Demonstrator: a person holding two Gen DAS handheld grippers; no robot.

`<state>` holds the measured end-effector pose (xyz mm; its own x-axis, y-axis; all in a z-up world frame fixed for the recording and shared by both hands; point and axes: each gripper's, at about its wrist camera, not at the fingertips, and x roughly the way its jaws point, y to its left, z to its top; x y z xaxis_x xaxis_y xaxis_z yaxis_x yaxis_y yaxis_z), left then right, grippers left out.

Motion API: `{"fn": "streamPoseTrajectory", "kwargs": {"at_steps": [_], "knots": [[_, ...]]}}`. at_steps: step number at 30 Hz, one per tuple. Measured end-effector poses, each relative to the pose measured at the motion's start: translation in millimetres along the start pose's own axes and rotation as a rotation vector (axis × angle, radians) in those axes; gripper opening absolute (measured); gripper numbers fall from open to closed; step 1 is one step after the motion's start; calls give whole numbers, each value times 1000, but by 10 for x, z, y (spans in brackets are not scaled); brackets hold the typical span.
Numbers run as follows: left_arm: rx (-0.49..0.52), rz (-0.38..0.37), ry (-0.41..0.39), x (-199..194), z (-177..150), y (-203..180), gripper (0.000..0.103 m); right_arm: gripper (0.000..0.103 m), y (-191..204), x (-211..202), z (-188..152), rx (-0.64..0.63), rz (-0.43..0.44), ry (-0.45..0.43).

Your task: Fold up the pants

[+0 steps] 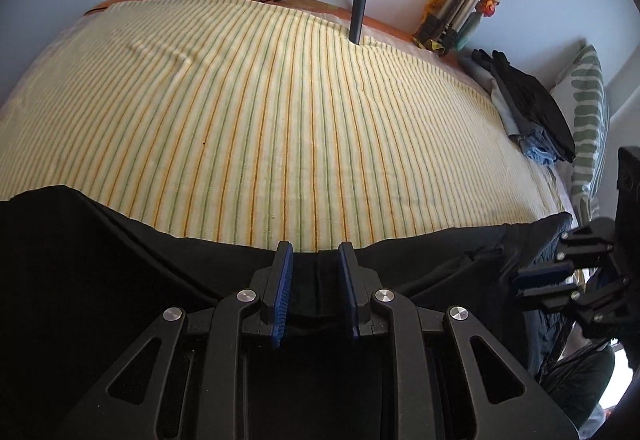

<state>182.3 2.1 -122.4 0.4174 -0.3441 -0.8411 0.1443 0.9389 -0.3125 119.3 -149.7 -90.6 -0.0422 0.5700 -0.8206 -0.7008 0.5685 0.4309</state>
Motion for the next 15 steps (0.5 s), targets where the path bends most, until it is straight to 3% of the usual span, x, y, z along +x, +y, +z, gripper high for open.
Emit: {"fn": "streamPoseTrajectory", "kwargs": {"at_steps": [2, 4, 7, 9, 11, 15], "knots": [[6, 8, 3, 2, 8, -15, 21, 52, -19, -80, 90, -5, -28, -44], [9, 18, 14, 16, 21, -20, 21, 61, -31, -81, 168, -21, -54, -61], [16, 15, 15, 17, 27, -22, 21, 61, -97, 111, 308, -17, -37, 5], [10, 9, 13, 6, 33, -12, 21, 57, -159, 248, 337, 12, 5, 39], [-3, 24, -6, -85, 55, 38, 21, 26, -141, 328, 339, 34, 51, 56], [-72, 103, -158, -597, 193, 345, 27, 15, -30, 317, 353, -32, -8, 39]]}}
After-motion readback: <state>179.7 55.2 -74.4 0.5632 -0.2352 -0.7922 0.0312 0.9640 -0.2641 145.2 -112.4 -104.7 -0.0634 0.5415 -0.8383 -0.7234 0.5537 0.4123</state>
